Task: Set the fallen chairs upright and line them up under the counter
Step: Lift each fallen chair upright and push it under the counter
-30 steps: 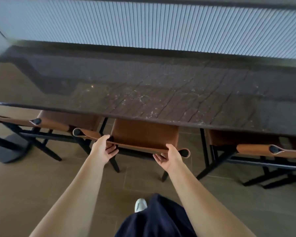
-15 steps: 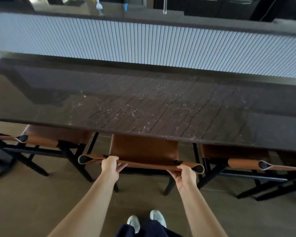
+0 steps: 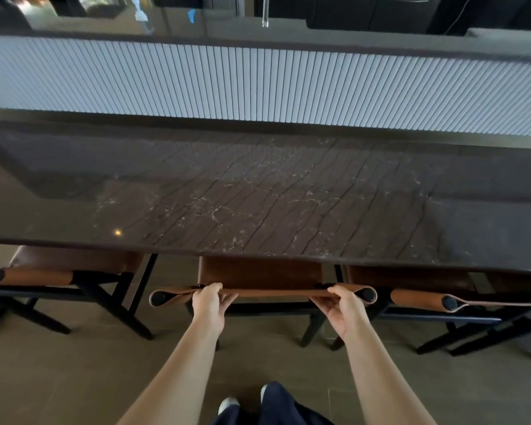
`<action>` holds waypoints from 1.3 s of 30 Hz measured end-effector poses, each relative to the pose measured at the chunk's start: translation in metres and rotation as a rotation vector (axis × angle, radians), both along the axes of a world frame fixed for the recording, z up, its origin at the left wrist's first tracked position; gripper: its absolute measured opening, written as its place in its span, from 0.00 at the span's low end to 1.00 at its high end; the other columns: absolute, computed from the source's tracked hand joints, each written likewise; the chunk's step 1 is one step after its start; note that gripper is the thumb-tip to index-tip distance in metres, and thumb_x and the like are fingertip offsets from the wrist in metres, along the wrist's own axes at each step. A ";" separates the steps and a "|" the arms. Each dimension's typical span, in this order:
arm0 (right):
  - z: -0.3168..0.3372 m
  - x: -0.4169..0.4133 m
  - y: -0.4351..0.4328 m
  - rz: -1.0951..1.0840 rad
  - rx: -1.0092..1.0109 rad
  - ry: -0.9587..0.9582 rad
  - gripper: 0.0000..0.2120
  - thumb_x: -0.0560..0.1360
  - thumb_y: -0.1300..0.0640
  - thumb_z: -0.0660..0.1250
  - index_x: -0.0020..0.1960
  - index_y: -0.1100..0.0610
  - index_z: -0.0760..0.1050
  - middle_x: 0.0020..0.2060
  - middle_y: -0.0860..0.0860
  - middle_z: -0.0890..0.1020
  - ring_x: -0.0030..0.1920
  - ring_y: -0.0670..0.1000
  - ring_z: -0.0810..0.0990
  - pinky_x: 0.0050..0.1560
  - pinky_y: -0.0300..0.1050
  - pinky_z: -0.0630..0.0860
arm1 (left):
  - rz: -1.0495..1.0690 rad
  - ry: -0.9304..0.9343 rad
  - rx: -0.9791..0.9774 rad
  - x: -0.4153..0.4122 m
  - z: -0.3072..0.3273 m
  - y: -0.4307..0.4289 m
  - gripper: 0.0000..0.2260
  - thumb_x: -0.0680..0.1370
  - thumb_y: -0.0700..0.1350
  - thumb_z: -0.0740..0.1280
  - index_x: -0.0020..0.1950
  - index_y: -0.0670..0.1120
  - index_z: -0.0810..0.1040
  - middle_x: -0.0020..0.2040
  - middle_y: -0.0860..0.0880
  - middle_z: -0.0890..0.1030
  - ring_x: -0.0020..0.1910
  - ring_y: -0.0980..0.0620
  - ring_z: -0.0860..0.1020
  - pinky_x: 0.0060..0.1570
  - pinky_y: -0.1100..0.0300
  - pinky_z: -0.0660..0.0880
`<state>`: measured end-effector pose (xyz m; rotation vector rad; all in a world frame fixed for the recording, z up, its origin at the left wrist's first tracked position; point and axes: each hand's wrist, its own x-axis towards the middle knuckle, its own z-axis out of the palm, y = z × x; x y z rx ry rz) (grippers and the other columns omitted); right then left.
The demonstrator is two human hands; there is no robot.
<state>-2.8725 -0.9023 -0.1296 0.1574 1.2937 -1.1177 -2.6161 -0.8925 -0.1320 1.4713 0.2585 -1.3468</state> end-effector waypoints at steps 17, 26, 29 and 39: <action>0.006 0.034 0.002 0.223 0.030 -0.021 0.17 0.79 0.58 0.67 0.66 0.61 0.70 0.61 0.61 0.78 0.54 0.59 0.82 0.45 0.53 0.80 | -0.135 -0.053 -0.024 0.048 0.011 -0.021 0.07 0.81 0.36 0.63 0.58 0.37 0.73 0.51 0.39 0.76 0.50 0.42 0.79 0.40 0.48 0.79; 0.011 0.024 0.004 0.391 0.067 -0.021 0.19 0.78 0.50 0.68 0.64 0.59 0.70 0.61 0.59 0.79 0.56 0.61 0.81 0.47 0.54 0.80 | -0.197 -0.137 -0.009 0.045 0.012 -0.019 0.06 0.81 0.40 0.64 0.56 0.40 0.74 0.52 0.40 0.77 0.52 0.43 0.79 0.47 0.47 0.78; 0.008 0.026 0.007 0.355 0.044 0.023 0.14 0.79 0.54 0.67 0.62 0.57 0.71 0.58 0.58 0.78 0.56 0.59 0.81 0.46 0.54 0.80 | -0.157 -0.117 -0.002 0.042 0.014 -0.014 0.09 0.81 0.38 0.62 0.61 0.39 0.73 0.53 0.40 0.77 0.52 0.43 0.79 0.44 0.48 0.79; -0.008 0.037 0.003 0.268 0.005 0.125 0.05 0.79 0.65 0.61 0.54 0.61 0.70 0.55 0.61 0.78 0.56 0.60 0.80 0.49 0.56 0.80 | -0.130 -0.047 -0.027 0.046 0.010 0.003 0.15 0.79 0.29 0.59 0.65 0.36 0.70 0.62 0.35 0.73 0.60 0.39 0.77 0.48 0.47 0.79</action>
